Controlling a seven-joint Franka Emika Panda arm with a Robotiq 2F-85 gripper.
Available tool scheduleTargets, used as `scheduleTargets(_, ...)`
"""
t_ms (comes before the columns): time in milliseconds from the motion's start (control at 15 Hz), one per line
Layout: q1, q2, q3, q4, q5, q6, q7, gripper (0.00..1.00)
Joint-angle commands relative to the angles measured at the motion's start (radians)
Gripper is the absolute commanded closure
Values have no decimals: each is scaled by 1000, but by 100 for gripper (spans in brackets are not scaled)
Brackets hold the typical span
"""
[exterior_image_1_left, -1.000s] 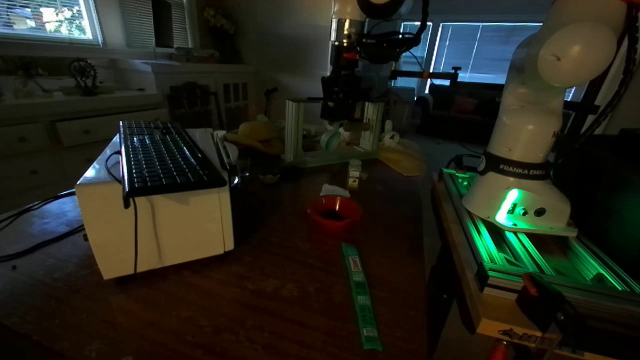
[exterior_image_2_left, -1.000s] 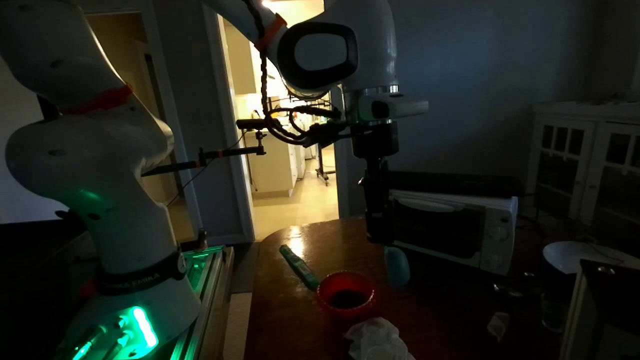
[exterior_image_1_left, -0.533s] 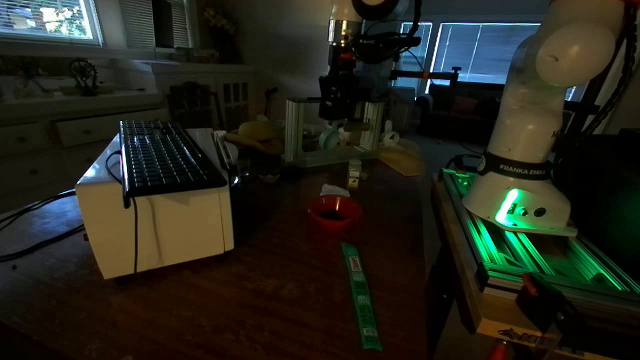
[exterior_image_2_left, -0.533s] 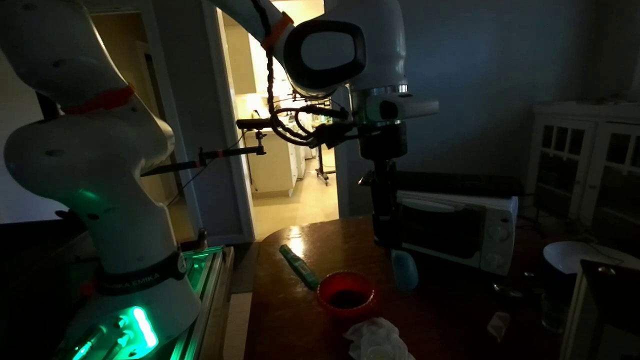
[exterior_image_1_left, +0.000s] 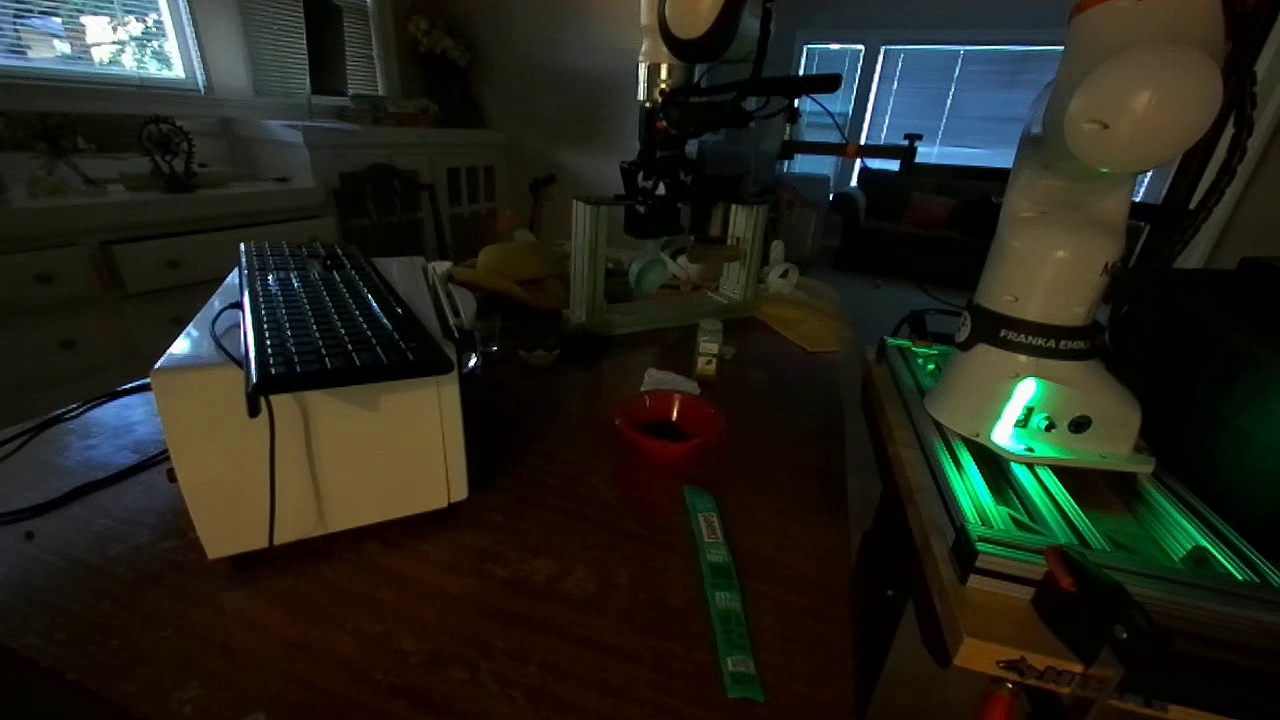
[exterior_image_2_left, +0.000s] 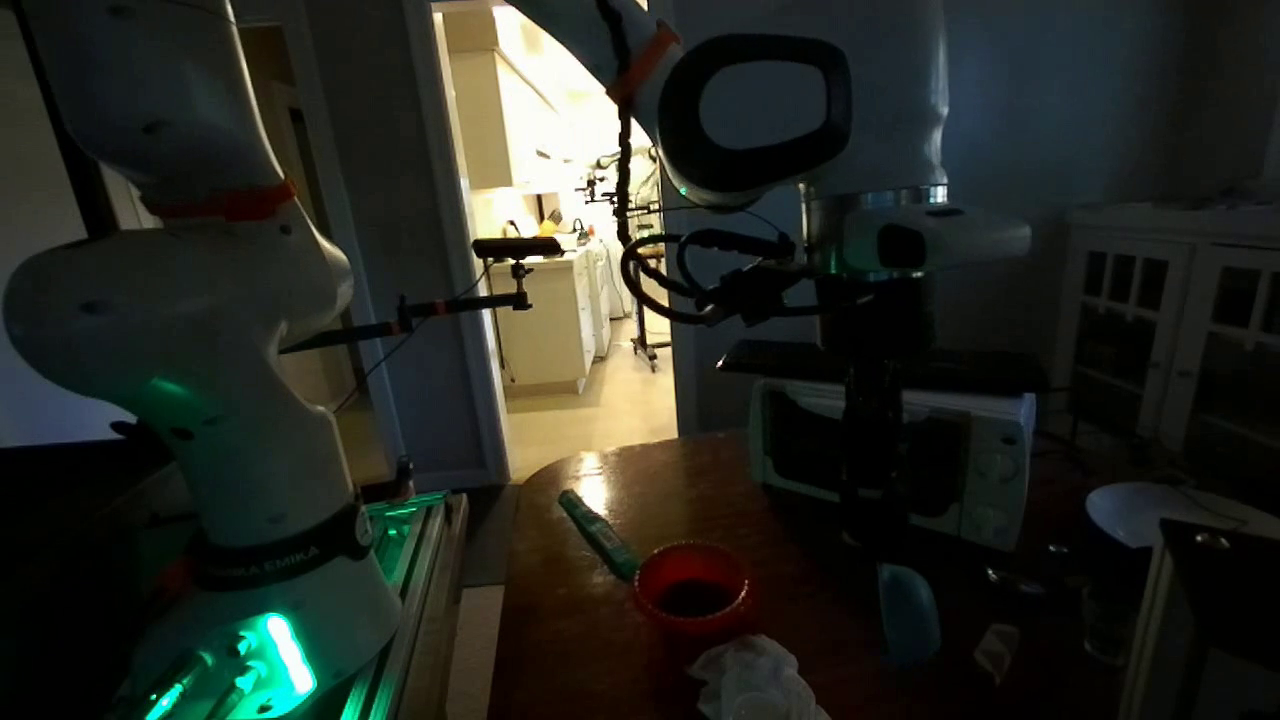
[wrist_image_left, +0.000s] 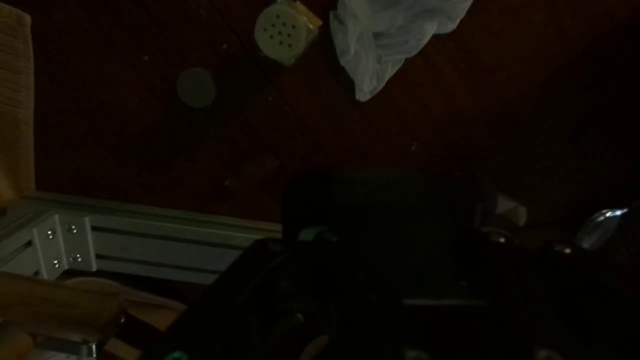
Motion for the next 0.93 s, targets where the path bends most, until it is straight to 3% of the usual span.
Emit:
scheduleTargets(0,2,102,-39,128,23,-47,-6,78)
scheduleTargets(533,-8,217,-109,294,47,-123,-19,78)
scheduleTargets(867,-39,224,-123,345,149,-183,-60,78)
